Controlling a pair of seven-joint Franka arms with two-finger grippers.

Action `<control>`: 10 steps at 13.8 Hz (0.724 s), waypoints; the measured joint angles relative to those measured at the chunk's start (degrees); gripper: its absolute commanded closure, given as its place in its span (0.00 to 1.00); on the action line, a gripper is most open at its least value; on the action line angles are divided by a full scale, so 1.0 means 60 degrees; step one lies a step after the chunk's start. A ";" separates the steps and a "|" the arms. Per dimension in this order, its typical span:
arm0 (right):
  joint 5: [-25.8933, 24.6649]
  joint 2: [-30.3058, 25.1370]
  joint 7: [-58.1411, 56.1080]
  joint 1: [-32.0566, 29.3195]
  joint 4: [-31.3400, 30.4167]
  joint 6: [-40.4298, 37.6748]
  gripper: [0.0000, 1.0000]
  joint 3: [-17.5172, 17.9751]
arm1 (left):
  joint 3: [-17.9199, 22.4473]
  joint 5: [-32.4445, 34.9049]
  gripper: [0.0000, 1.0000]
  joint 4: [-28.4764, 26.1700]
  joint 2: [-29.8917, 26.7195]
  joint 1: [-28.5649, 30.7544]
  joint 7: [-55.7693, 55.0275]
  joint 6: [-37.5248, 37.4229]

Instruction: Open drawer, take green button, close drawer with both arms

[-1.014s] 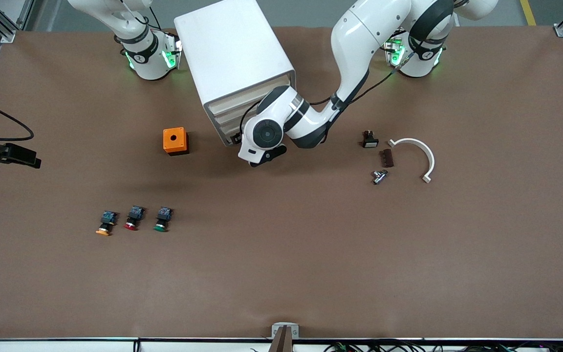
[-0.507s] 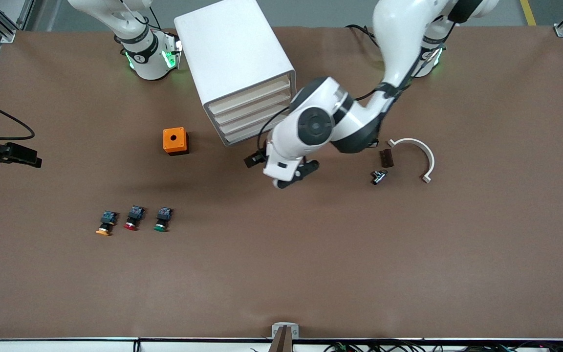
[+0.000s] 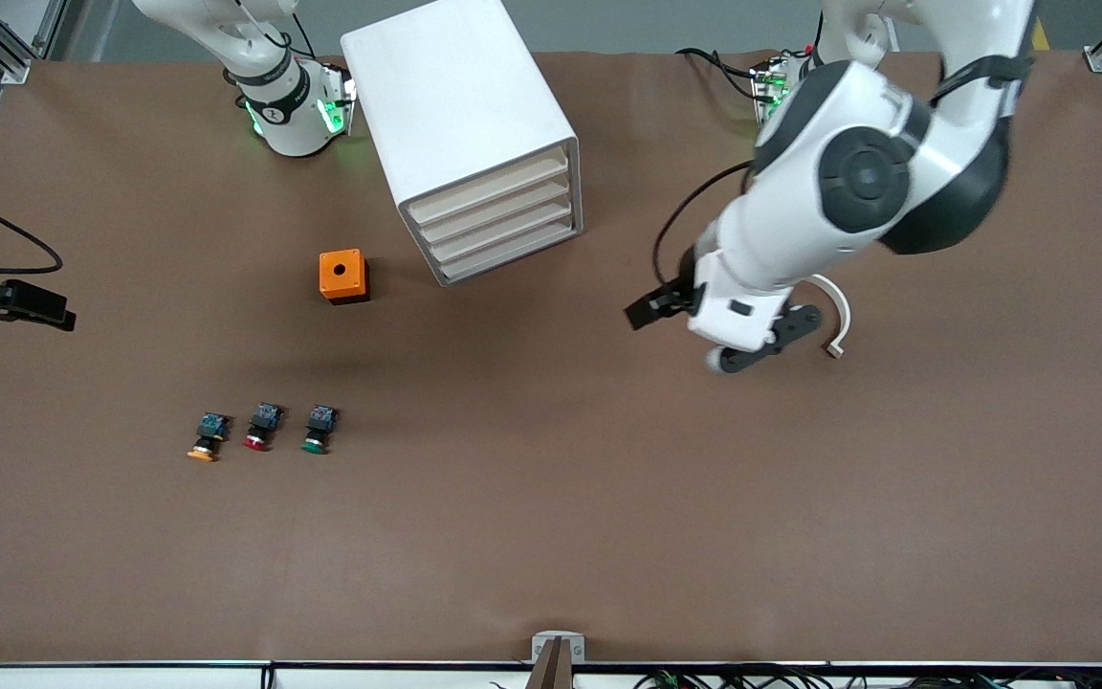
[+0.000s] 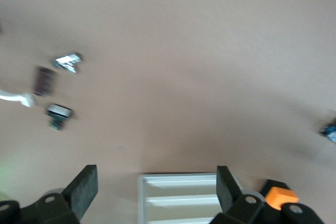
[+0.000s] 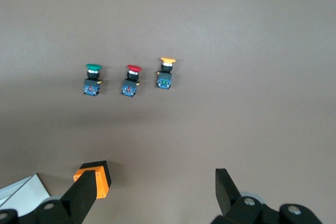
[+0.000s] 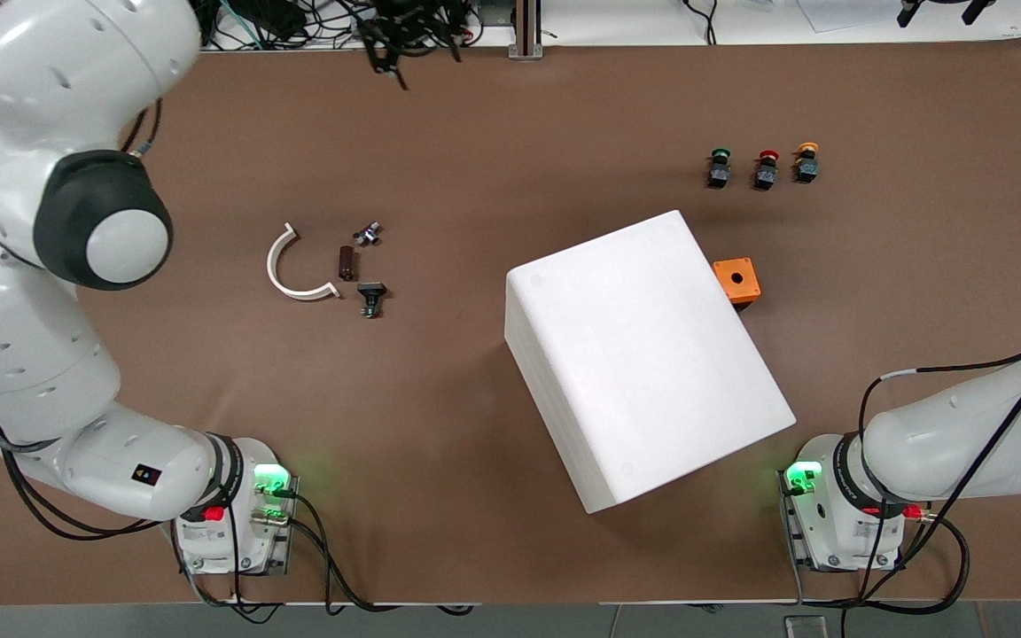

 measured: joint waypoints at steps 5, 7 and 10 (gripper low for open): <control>0.0039 -0.0275 -0.0055 -0.0328 0.0249 -0.0799 0.00 -0.0008 | 0.0016 0.0313 0.01 -0.0046 -0.0670 0.1767 0.2942 -0.1297; 0.0042 -0.0655 -0.0061 -0.0341 0.0057 -0.0926 0.00 0.0007 | 0.0015 0.0751 0.01 -0.0104 -0.0796 0.2049 0.3641 -0.1506; 0.0047 -0.1431 -0.0069 -0.0334 -0.0560 -0.0874 0.00 0.0108 | 0.0013 0.1316 0.01 -0.0322 -0.0827 0.2174 0.3963 -0.1540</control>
